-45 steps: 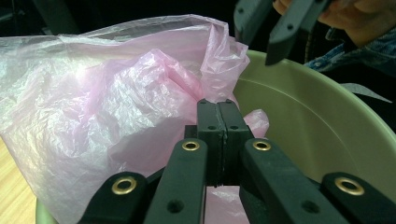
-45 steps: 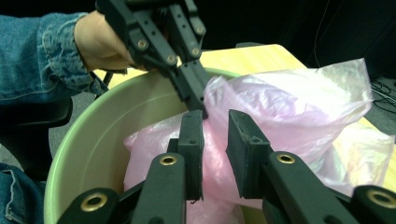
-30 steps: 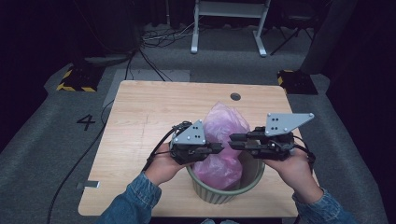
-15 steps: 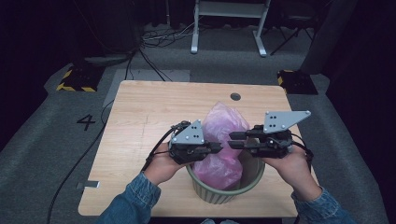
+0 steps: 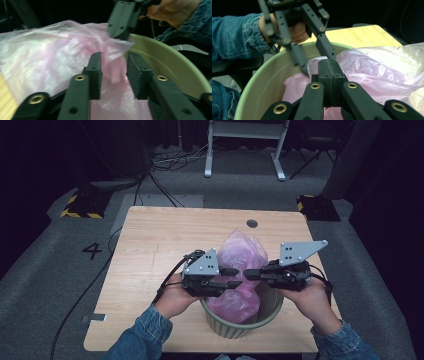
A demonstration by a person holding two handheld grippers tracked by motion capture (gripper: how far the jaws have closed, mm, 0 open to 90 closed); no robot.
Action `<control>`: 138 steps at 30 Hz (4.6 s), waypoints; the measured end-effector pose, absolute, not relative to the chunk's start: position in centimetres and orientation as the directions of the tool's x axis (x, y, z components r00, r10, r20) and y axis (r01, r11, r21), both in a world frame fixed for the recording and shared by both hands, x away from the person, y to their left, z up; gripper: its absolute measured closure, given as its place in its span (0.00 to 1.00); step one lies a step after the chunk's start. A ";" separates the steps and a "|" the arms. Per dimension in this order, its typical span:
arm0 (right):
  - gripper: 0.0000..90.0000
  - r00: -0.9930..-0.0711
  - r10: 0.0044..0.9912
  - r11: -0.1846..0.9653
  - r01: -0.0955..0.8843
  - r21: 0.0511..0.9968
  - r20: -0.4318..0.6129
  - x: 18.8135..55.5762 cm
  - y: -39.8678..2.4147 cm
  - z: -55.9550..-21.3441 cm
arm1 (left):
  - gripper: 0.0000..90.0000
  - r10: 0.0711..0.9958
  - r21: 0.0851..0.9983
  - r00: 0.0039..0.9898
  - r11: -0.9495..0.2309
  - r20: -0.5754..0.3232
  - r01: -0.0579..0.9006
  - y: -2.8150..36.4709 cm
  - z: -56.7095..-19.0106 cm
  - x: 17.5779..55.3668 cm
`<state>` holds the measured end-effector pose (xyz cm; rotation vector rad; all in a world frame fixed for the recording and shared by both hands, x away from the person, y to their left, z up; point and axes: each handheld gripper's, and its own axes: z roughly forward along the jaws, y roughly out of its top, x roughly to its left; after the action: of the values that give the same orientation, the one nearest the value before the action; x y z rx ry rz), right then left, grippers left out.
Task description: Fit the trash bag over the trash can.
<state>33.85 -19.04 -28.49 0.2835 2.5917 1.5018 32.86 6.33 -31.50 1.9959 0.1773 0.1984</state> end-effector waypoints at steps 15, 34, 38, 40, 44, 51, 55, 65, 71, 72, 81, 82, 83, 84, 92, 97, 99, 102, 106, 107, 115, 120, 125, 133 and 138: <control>1.00 -0.957 0.287 0.438 0.102 0.893 -0.031 33.7 -20.4 -28.1 | 1.00 0.280 0.925 0.959 -0.375 0.052 0.059 7.6 -31.0 32.8; 1.00 -0.892 0.447 0.407 0.133 0.904 -0.070 32.8 -27.9 -25.9 | 1.00 0.340 0.940 0.933 -0.342 0.119 0.005 14.6 -30.7 30.0; 1.00 -0.873 0.483 0.379 0.143 0.915 -0.064 32.6 -29.6 -25.3 | 1.00 0.365 0.958 0.927 -0.287 0.084 0.026 16.5 -30.5 30.0; 1.00 -0.872 0.486 0.372 0.150 0.916 -0.055 32.6 -29.9 -25.3 | 0.99 0.361 0.962 0.930 -0.270 0.068 0.034 16.8 -30.5 30.1; 1.00 -0.886 0.459 0.390 0.133 0.911 -0.067 32.2 -28.5 -25.5 | 0.64 0.256 0.971 0.967 -0.237 0.019 0.044 15.1 -30.7 30.3; 1.00 -0.905 0.418 0.400 0.101 0.911 -0.083 32.2 -26.1 -25.3 | 0.39 0.188 0.946 0.981 -0.324 0.058 0.006 10.2 -31.2 29.9; 1.00 -0.907 0.416 0.392 0.105 0.914 -0.074 32.4 -25.8 -25.5 | 0.41 0.216 0.933 0.975 -0.358 0.048 0.034 8.5 -31.6 30.8; 1.00 -0.908 0.415 0.420 0.142 0.896 -0.051 33.0 -26.0 -27.3 | 0.99 0.287 0.940 0.958 -0.329 0.007 0.092 9.8 -31.4 31.6; 1.00 -0.889 0.455 0.414 0.154 0.897 -0.057 32.8 -28.2 -27.1 | 1.00 0.308 0.955 0.951 -0.287 0.013 0.080 12.8 -31.1 30.8; 1.00 -0.885 0.462 0.413 0.154 0.898 -0.061 32.6 -28.5 -27.0 | 1.00 0.314 0.957 0.949 -0.279 0.015 0.077 13.3 -31.0 30.7; 1.00 -0.847 0.527 0.395 0.170 0.903 -0.071 31.7 -31.8 -25.9 | 1.00 0.356 0.967 0.934 -0.234 -0.013 0.103 18.0 -31.2 30.1; 1.00 -0.845 0.530 0.398 0.175 0.901 -0.070 31.7 -32.0 -26.0 | 1.00 0.343 0.965 0.939 -0.237 -0.024 0.112 18.4 -31.4 30.1; 1.00 -0.842 0.536 0.403 0.188 0.896 -0.065 31.5 -32.3 -26.2 | 1.00 0.339 0.963 0.940 -0.244 -0.027 0.116 18.7 -31.5 30.0; 1.00 -0.840 0.539 0.409 0.194 0.892 -0.064 31.5 -32.6 -26.3 | 1.00 0.339 0.959 0.940 -0.257 -0.025 0.118 19.1 -31.7 30.0; 1.00 -0.822 0.569 0.443 0.293 0.847 -0.013 31.5 -34.6 -29.0 | 1.00 0.367 0.930 0.928 -0.319 -0.058 0.184 21.7 -33.4 29.8; 1.00 -0.823 0.567 0.419 0.329 0.846 0.039 31.3 -35.4 -31.4 | 0.93 0.374 0.945 0.923 -0.261 -0.087 0.195 22.3 -34.4 29.7; 1.00 -0.831 0.555 0.417 0.311 0.854 0.032 31.1 -35.3 -31.4 | 0.69 0.362 0.959 0.928 -0.217 -0.093 0.181 22.3 -33.9 29.8; 0.84 -0.840 0.542 0.394 0.238 0.888 -0.015 30.7 -35.1 -30.6 | 0.52 0.336 0.971 0.938 -0.187 -0.078 0.148 22.1 -33.0 29.9; 0.61 -0.859 0.506 0.364 0.139 0.921 -0.071 30.6 -34.8 -29.2 | 0.45 0.332 0.977 0.942 -0.184 -0.042 0.108 21.4 -31.7 30.1; 0.59 -0.864 0.499 0.359 0.127 0.925 -0.075 30.8 -34.7 -28.9 | 0.45 0.337 0.977 0.941 -0.186 -0.039 0.107 21.2 -31.5 30.3; 0.48 -0.900 0.432 0.374 0.124 0.919 -0.054 32.5 -32.3 -28.6 | 0.48 0.357 0.952 0.934 -0.274 -0.028 0.134 18.6 -31.5 31.4; 0.77 -0.929 0.369 0.409 0.169 0.897 0.006 33.4 -31.3 -30.0 | 0.92 0.397 0.922 0.918 -0.357 0.005 0.150 17.6 -32.5 31.9; 0.97 -0.913 0.406 0.387 0.213 0.897 0.042 34.3 -31.0 -30.7 | 0.99 0.446 0.931 0.895 -0.328 0.001 0.163 17.0 -32.8 32.9; 0.96 -0.910 0.413 0.350 0.196 0.916 0.037 36.3 -29.4 -30.8 | 0.99 0.508 0.944 0.861 -0.278 -0.013 0.178 15.3 -32.6 34.9; 0.62 -0.941 0.338 0.340 0.132 0.931 0.011 36.1 -28.8 -30.4 | 0.99 0.521 0.948 0.854 -0.270 -0.006 0.171 15.6 -32.7 35.0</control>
<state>36.09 -28.82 -30.40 0.4291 2.4146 1.6515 35.05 15.60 -32.70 1.8401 0.5212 0.3658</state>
